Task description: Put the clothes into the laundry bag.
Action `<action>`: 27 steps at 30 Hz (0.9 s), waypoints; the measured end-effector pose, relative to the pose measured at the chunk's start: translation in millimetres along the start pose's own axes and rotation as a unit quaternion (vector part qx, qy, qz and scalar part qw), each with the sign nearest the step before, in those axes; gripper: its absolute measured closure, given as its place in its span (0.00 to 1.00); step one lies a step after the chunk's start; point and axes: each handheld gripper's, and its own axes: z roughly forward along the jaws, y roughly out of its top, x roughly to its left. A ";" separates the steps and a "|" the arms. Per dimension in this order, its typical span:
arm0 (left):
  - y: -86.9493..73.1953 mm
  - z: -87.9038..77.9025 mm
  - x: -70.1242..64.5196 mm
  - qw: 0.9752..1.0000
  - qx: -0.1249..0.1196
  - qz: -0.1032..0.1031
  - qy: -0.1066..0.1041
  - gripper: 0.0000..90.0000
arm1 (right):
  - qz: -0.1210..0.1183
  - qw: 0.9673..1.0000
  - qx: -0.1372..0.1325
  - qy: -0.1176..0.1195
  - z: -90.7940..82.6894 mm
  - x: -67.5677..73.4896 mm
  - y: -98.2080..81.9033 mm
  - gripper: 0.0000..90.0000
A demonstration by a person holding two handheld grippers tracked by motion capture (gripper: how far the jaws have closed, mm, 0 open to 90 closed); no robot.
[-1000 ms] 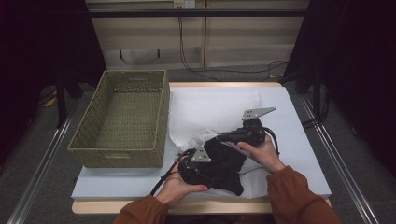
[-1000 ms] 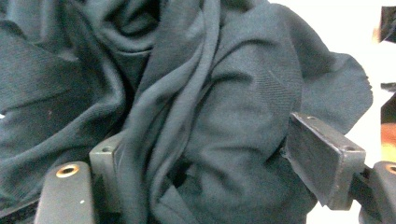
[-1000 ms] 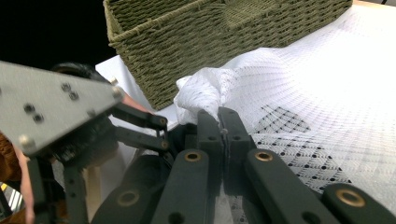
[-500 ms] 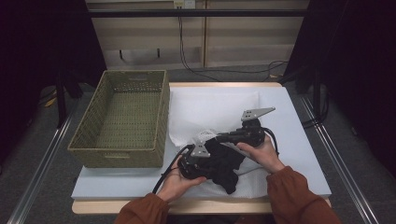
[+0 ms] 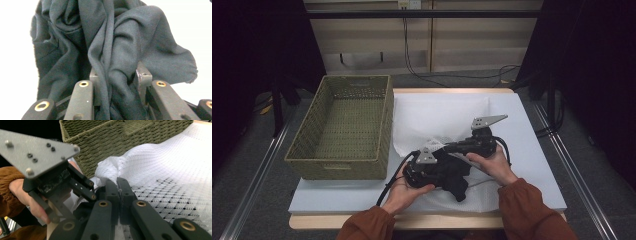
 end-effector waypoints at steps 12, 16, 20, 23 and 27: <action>4.7 5.7 5.9 1.000 -0.006 -0.007 0.014 0.74 | 0.006 1.000 -0.008 -0.006 -1.4 -1.2 -0.5 0.99; 7.3 6.7 7.1 1.000 -0.006 -0.012 0.021 0.74 | 0.006 1.000 -0.008 -0.006 -1.3 -1.7 -0.5 0.99; 9.2 6.4 7.9 1.000 -0.015 -0.009 0.024 0.74 | 0.006 1.000 -0.015 -0.007 -2.9 -1.9 -0.4 0.99; 10.8 5.8 11.6 0.999 -0.017 -0.012 0.028 0.74 | 0.007 1.000 -0.013 -0.008 -3.3 -2.4 -0.6 0.99; 11.7 8.5 17.3 0.999 -0.018 -0.016 0.041 0.74 | 0.005 1.000 -0.013 -0.009 -2.1 -1.3 -0.5 0.99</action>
